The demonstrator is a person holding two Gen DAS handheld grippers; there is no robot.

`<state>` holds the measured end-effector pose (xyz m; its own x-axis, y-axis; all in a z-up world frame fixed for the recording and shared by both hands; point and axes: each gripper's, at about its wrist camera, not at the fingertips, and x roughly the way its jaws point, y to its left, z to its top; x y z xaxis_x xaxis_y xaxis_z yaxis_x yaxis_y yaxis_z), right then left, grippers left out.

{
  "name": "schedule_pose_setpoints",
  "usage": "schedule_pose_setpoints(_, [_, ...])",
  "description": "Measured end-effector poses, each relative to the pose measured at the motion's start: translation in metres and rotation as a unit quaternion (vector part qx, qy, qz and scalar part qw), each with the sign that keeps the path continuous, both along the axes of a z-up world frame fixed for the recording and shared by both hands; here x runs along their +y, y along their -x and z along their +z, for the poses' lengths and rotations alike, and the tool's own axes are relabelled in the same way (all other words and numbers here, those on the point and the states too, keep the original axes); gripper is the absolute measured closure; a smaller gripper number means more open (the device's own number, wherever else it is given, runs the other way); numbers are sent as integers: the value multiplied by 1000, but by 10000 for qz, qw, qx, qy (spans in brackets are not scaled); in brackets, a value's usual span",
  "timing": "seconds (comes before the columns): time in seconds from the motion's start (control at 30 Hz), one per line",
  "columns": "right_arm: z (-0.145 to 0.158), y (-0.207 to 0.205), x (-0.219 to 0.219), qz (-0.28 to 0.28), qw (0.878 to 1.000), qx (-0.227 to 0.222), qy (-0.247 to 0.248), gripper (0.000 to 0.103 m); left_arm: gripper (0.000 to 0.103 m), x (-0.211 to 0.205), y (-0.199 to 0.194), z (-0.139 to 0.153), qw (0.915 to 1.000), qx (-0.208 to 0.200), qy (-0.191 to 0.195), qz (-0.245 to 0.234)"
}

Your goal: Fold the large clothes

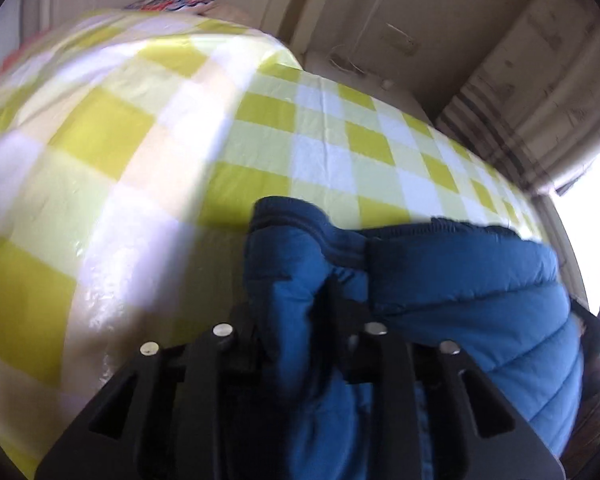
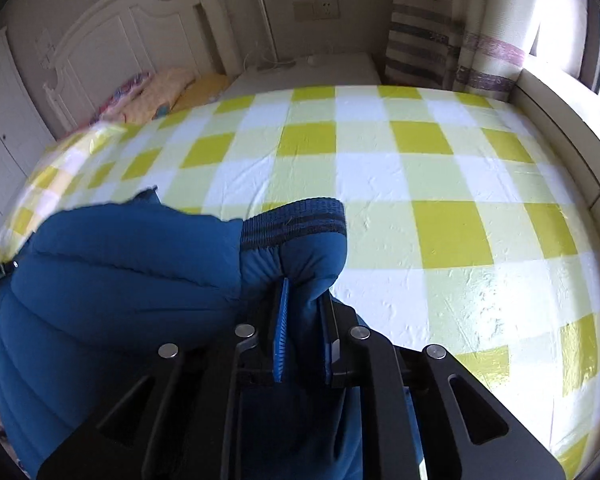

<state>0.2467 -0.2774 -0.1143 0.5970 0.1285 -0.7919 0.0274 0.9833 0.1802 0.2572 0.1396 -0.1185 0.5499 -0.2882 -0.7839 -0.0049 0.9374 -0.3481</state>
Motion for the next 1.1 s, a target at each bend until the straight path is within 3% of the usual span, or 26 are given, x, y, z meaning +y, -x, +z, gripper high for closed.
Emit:
schedule_pose_setpoints(0.03, [4,1,-3,-1,10000,22,-74,88,63,3,3,4,9999,-55,-129,68])
schedule_pose_setpoints(0.07, [11,5,-8,25,9998,62,-170,84,48,4,5,7,9994,-102,-301,121])
schedule_pose_setpoints(0.13, [31,25,-14,170,9992,-187,-304,75,38,11,22,26,9966,-383,-678,266])
schedule_pose_setpoints(0.17, [43,42,-16,269,9983,-397,-337,64,32,19,36,38,9962,-572,-591,293])
schedule_pose_setpoints(0.2, [51,55,-20,326,9974,-534,-359,33,21,25,50,47,9959,-725,-467,277])
schedule_pose_setpoints(0.23, [64,83,-26,386,9952,-807,-390,14,16,33,68,57,9949,-928,-327,236])
schedule_pose_setpoints(0.27, [71,110,-30,393,9928,-1080,-343,4,9,42,94,68,9925,-1185,-234,159])
schedule_pose_setpoints(0.3, [76,139,-33,572,9894,-1293,-333,4,7,46,110,74,9909,-1321,-230,91])
schedule_pose_setpoints(0.4, [68,211,-30,984,9850,-1389,-271,4,6,49,167,78,9870,-1537,-381,-278])
schedule_pose_setpoints(0.57, [17,282,-26,1342,9855,-1008,-247,4,5,41,245,51,9844,-1433,-368,-949])
schedule_pose_setpoints(0.63, [0,290,-22,1327,9870,-864,-282,6,5,35,261,36,9836,-1362,-373,-1117])
schedule_pose_setpoints(0.7, [-8,291,-16,1345,9872,-813,-291,14,3,34,272,21,9838,-1269,-261,-1239])
schedule_pose_setpoints(0.87, [-9,277,-6,1355,9848,-1042,-313,19,3,27,283,-10,9865,-952,-425,-1261])
schedule_pose_setpoints(1.1, [-16,267,8,1398,9844,-1043,-233,20,3,19,285,-18,9841,-998,-327,-1429])
